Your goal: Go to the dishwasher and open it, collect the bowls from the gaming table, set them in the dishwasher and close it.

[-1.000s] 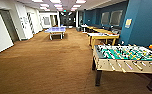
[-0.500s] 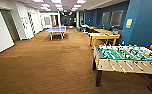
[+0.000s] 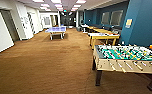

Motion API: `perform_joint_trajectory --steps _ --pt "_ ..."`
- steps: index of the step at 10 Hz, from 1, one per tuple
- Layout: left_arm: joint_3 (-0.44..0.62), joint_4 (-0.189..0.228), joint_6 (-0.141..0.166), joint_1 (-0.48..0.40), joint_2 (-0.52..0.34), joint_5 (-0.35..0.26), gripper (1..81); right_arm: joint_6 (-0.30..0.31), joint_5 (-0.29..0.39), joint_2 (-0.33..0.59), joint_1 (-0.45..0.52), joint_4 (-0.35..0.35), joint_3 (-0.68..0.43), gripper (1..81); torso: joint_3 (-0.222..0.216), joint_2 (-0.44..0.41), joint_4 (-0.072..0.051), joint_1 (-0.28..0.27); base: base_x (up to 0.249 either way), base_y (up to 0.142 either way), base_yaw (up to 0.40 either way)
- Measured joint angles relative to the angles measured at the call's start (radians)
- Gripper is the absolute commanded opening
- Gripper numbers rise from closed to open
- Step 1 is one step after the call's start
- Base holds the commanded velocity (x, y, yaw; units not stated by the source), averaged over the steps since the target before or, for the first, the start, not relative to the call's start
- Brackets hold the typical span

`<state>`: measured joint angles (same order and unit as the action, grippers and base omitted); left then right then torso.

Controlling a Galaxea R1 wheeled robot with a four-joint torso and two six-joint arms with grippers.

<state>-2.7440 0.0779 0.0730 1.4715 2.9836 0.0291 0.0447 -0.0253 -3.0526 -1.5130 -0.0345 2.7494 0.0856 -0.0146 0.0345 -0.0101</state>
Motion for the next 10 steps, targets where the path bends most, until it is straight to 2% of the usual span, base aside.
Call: perform_joint_trajectory --steps 4,6,10 --pt "0.0 -0.001 0.002 0.0 0.0 0.0 81.1 0.0 -0.001 0.0 0.001 0.0 0.0 81.1 0.0 0.0 0.0 0.0 0.022 0.0 0.0" --pt "0.0 -0.002 0.002 0.019 0.0 -0.006 81.1 0.0 0.007 0.0 -0.022 0.0 0.0 81.1 -0.001 -0.002 0.0 0.003 0.119 0.0 0.0" --pt "0.0 -0.002 0.001 -0.003 0.0 0.001 81.1 0.0 -0.001 -0.001 0.0 -0.001 0.0 81.1 -0.001 -0.001 0.0 0.002 0.136 0.0 0.0"
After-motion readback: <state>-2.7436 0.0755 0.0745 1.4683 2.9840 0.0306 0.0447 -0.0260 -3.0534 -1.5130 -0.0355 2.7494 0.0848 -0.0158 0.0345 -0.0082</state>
